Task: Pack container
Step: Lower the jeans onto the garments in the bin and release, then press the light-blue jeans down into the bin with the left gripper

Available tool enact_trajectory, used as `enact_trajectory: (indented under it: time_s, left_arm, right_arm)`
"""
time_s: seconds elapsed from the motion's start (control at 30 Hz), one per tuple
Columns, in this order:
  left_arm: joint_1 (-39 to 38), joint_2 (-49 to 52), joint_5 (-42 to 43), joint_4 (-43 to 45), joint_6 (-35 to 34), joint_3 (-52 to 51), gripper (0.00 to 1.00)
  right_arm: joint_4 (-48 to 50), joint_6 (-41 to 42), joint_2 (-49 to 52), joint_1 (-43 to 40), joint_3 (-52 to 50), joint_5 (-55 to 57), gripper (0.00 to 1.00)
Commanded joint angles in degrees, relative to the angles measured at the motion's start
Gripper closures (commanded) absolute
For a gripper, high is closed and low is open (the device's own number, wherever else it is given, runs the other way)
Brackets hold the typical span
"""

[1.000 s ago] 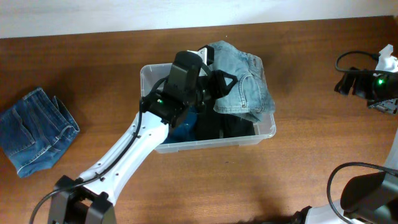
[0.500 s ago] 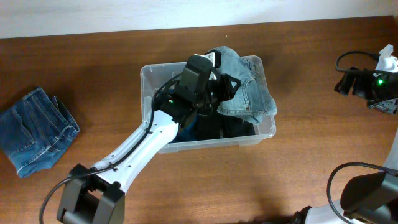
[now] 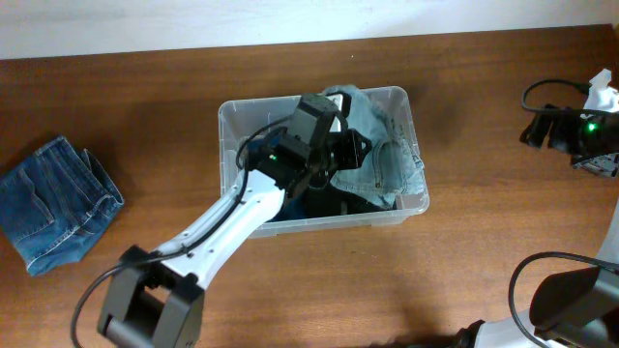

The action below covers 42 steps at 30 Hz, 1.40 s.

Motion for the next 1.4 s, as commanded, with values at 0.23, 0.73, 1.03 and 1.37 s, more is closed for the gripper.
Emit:
enact_trajectory:
  time_s: [0.23,0.73,1.03,1.37]
  left_arm:
    - [0.5,2.14,-0.46,-8.33,1.81,1.49,0.38]
    - [2.4,-0.57,-14.29,-21.27,8.35,1.77,0.02]
    - [2.45,-2.71,-23.91,-23.43,12.74,4.68,0.01]
    - [-0.33,-3.91,-22.82,-28.63,14.91,13.18,0.44]
  right_arm:
    - [0.02,-0.39,0.02,-0.22,0.59,0.09,0.01]
    - [0.02,-0.39,0.02,-0.22,0.59,0.09,0.02]
    - [0.02,-0.37,0.02,-0.22,0.59,0.09,0.01]
    - [0.02,-0.37,0.02,-0.22,0.59,0.11,0.01]
